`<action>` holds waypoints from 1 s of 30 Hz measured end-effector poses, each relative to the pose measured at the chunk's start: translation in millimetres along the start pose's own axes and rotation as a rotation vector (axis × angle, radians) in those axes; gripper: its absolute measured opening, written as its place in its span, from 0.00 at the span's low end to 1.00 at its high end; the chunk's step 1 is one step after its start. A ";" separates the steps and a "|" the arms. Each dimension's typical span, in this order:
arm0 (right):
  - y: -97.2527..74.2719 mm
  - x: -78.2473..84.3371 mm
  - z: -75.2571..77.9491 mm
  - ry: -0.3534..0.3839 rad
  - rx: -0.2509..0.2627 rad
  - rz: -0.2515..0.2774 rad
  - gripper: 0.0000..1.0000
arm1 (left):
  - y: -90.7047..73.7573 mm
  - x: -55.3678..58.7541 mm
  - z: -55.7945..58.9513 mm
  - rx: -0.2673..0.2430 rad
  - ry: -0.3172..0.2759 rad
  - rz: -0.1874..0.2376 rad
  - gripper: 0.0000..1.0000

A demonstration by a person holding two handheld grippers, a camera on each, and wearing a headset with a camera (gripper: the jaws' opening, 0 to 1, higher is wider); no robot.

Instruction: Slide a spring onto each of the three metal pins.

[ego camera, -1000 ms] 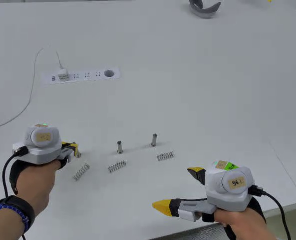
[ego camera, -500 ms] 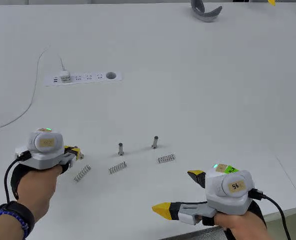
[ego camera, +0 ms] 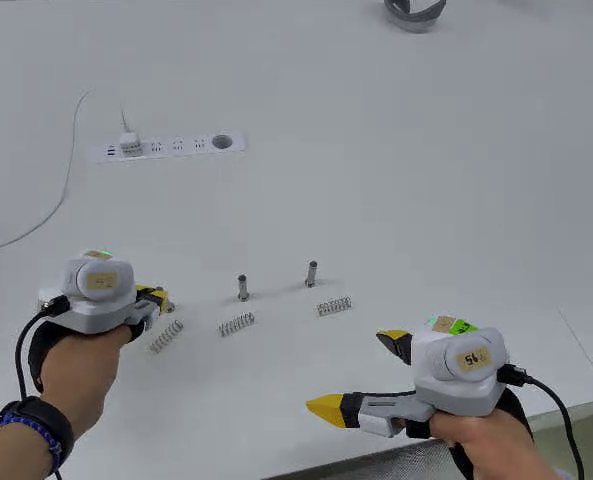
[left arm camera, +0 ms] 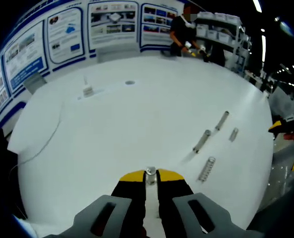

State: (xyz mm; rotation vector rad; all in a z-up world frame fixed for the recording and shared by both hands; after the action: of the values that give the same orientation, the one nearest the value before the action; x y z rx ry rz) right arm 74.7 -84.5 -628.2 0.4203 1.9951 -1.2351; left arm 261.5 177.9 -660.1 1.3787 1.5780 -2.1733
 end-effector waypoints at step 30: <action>0.4 3.0 -0.8 0.006 -0.007 -0.001 0.88 | 4.3 0.4 13.6 0.010 0.080 -0.016 0.08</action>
State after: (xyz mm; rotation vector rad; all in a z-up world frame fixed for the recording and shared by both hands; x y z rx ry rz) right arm 72.5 -83.9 -630.4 0.4198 2.0047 -1.2286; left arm 255.7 165.1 -662.9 1.4784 1.6124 -2.1636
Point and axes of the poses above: the centre of the closed fingertips' face, and the gripper's own axes: y roughly forward along the fingers, z roughly to its right, x roughly out of its underside, the point moved 8 cm from there along -y, roughly backward along the fingers, and after that the axes turned 1 degree about -x, right-handed, at the moved point
